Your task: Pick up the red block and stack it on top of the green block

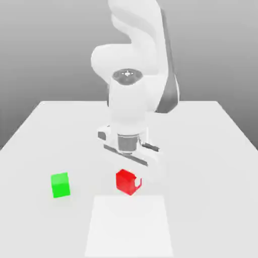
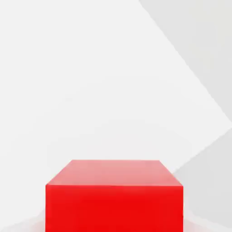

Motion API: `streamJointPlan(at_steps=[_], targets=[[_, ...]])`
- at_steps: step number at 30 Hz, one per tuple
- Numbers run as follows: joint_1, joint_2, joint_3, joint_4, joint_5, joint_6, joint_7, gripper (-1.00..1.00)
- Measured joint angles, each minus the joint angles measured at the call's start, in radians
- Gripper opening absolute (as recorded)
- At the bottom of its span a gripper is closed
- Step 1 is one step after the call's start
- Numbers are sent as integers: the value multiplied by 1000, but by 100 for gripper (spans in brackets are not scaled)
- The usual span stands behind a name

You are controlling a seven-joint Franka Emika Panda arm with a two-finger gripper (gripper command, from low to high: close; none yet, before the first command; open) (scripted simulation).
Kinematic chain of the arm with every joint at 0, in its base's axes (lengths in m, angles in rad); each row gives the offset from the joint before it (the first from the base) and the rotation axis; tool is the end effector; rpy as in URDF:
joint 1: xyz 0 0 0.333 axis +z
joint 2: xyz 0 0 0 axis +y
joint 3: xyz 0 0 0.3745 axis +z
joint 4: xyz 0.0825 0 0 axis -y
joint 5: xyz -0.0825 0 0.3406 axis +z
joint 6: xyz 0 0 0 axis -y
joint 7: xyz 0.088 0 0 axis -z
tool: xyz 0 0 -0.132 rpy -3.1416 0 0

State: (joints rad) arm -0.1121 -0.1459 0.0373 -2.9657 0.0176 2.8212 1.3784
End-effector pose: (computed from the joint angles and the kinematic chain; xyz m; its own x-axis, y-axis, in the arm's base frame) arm 0.3004 -0.0236 0.2866 0.1003 -0.9950 0.0001 -0.9950 -0.1003 -0.0013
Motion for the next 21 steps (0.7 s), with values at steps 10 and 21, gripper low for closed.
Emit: streamJointPlan(at_steps=[10, 21], targets=[[-319, -81, -275, 43, -135, -121, -222, -100], [-285, 161, -288, 53, 12, 106, -337, 100]])
